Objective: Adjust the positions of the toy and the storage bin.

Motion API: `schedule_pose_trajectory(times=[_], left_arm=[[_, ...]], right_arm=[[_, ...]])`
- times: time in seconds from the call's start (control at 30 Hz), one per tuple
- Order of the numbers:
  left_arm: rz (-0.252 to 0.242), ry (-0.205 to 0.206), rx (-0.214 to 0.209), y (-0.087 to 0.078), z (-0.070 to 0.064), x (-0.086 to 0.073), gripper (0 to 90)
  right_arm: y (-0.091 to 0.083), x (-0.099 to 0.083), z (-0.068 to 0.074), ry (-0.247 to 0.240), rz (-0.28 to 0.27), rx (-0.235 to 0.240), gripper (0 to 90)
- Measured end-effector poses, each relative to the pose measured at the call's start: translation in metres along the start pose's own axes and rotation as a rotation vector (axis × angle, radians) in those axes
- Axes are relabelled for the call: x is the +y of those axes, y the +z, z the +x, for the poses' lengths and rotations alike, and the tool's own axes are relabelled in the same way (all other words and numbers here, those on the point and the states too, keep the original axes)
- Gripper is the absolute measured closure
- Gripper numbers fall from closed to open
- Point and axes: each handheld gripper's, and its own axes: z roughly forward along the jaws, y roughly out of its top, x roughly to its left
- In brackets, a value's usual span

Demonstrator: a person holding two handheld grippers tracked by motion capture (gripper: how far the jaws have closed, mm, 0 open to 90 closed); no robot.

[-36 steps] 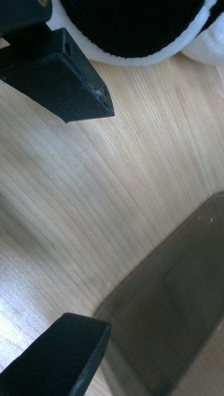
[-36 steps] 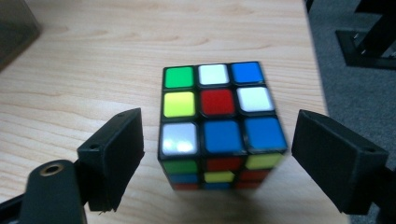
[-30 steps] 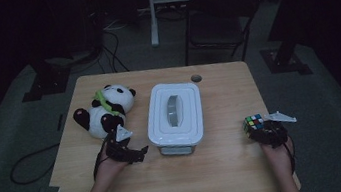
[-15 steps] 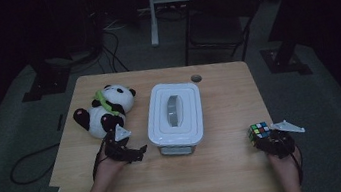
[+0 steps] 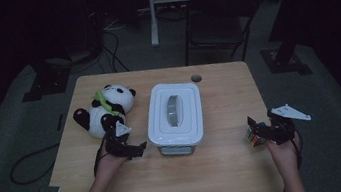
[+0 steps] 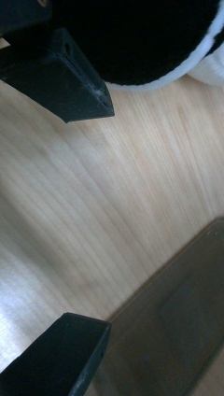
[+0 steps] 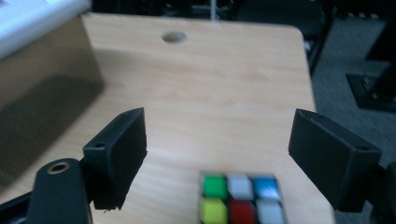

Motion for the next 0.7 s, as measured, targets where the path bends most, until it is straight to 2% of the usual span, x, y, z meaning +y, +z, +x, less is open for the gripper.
schedule_pose_trajectory(times=[0.03,0.1,0.2,0.23,0.3,0.4,0.53,0.6,0.7], left_arm=[[-0.002,-0.002,0.005,0.001,0.001,0.002,1.9],[-0.003,-0.003,0.010,0.003,0.001,0.006,1.9],[-0.007,-0.005,0.015,0.005,0.002,0.013,1.9],[-0.011,-0.005,0.015,0.006,0.002,0.015,1.9],[-0.011,-0.002,0.020,0.008,0.003,0.020,1.9],[-0.008,0.001,0.025,0.012,0.004,0.026,1.9],[0.000,0.014,0.030,0.019,0.002,0.030,1.9],[-0.001,0.013,0.038,0.022,0.001,0.032,1.9],[-0.007,0.009,0.034,0.025,-0.001,0.034,1.9]], right_arm=[[0.002,0.003,0.003,-0.002,-0.005,0.014,15.3],[0.009,0.008,0.014,-0.013,0.001,0.070,11.8],[0.025,0.010,0.031,-0.018,0.011,0.096,13.1],[0.033,0.009,0.039,-0.044,0.029,0.109,13.2],[0.045,0.005,0.052,-0.076,0.044,0.098,13.3],[0.064,0.003,0.067,-0.105,0.091,0.139,13.5],[0.087,0.003,0.079,-0.122,0.123,0.172,13.9],[0.097,0.003,0.083,-0.118,0.135,0.175,14.5],[0.108,0.003,0.086,-0.102,0.142,0.204,14.5]])
